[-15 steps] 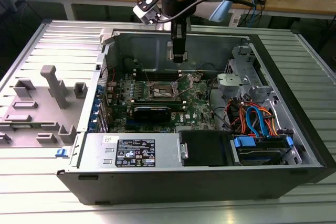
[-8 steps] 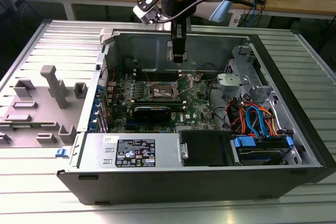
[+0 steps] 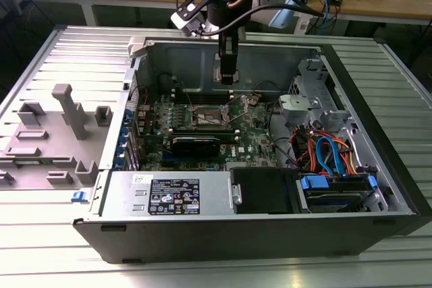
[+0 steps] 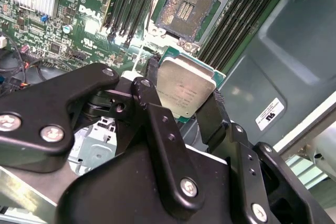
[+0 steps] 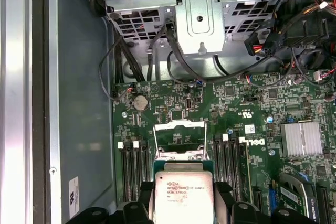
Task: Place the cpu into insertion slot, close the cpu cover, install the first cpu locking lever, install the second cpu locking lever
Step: 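Place the cpu into insertion slot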
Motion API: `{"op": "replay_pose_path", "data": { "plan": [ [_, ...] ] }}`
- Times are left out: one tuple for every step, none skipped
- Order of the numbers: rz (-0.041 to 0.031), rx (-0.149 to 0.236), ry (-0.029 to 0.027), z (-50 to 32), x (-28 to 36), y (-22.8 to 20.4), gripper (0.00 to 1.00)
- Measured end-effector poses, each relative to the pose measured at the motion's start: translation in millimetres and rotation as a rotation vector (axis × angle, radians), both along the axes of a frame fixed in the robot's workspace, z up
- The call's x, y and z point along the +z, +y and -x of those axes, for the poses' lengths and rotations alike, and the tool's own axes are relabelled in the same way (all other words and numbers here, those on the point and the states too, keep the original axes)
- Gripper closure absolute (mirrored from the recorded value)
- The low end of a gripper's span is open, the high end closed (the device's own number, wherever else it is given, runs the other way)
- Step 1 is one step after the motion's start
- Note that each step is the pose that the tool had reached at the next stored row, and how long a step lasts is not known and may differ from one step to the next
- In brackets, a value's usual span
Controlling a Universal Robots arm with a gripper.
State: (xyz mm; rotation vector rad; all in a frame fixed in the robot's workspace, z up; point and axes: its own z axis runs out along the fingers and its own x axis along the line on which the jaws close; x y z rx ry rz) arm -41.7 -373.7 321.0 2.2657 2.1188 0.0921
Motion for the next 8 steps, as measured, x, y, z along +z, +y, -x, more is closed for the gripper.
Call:
{"op": "replay_pose_path", "data": {
  "plan": [
    [0.0, 0.0, 0.0002, 0.0, 0.0, 0.0, 0.46],
    [-0.0001, 0.001, 0.0003, 0.0, -0.1, 0.0, 0.46],
    [-0.0001, 0.001, 0.0004, 0.0, -0.1, 0.0, 0.46],
    [0.0, 0.001, 0.0004, 0.0, 0.0, 0.0, 0.46],
    [0.0, 0.001, 0.0004, 0.1, 0.0, 0.0, 0.46],
    [-0.0001, 0.001, 0.0003, 0.1, 0.0, 0.0, 0.46],
    [0.0, 0.001, 0.0004, 0.1, 0.0, 0.0, 0.46],
    [0.0, 0.001, 0.0004, 0.1, 0.0, 0.0, 0.46]
  ]
}}
